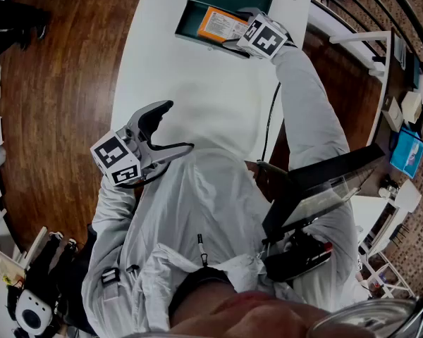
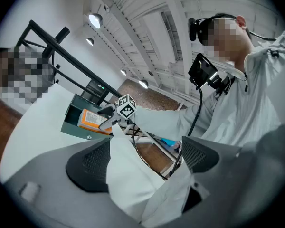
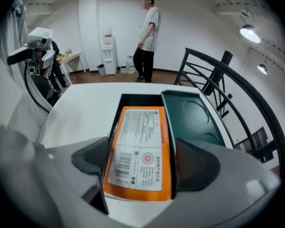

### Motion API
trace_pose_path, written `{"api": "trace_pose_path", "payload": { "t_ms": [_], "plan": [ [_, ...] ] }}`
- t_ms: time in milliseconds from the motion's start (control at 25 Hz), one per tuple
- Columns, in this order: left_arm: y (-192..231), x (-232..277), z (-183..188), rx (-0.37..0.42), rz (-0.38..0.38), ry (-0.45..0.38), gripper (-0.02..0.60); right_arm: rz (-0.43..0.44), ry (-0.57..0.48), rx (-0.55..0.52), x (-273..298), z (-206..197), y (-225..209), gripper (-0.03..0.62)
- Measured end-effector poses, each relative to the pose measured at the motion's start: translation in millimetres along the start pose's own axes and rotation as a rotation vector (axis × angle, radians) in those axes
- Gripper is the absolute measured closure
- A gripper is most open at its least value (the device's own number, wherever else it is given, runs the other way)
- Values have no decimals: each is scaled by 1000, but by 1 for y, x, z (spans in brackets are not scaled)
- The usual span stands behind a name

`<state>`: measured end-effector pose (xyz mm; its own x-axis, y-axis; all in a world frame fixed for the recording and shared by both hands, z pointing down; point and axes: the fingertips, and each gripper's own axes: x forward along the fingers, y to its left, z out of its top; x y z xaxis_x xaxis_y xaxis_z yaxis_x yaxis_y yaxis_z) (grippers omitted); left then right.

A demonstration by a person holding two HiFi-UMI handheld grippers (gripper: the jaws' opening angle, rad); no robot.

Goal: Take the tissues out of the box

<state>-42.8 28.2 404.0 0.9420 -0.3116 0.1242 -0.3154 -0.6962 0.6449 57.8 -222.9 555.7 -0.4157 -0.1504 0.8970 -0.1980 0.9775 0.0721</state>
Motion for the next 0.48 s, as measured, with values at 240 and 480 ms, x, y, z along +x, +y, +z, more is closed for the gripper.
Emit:
{"api": "trace_pose_path", "payload": {
  "t_ms": [240, 480],
  "plan": [
    [12, -7, 3, -16, 24, -16, 111, 37, 90, -41, 18, -7, 1, 154],
    [18, -11, 3, -28, 40, -21, 114, 73, 96, -19, 28, -13, -2, 184]
  ]
}}
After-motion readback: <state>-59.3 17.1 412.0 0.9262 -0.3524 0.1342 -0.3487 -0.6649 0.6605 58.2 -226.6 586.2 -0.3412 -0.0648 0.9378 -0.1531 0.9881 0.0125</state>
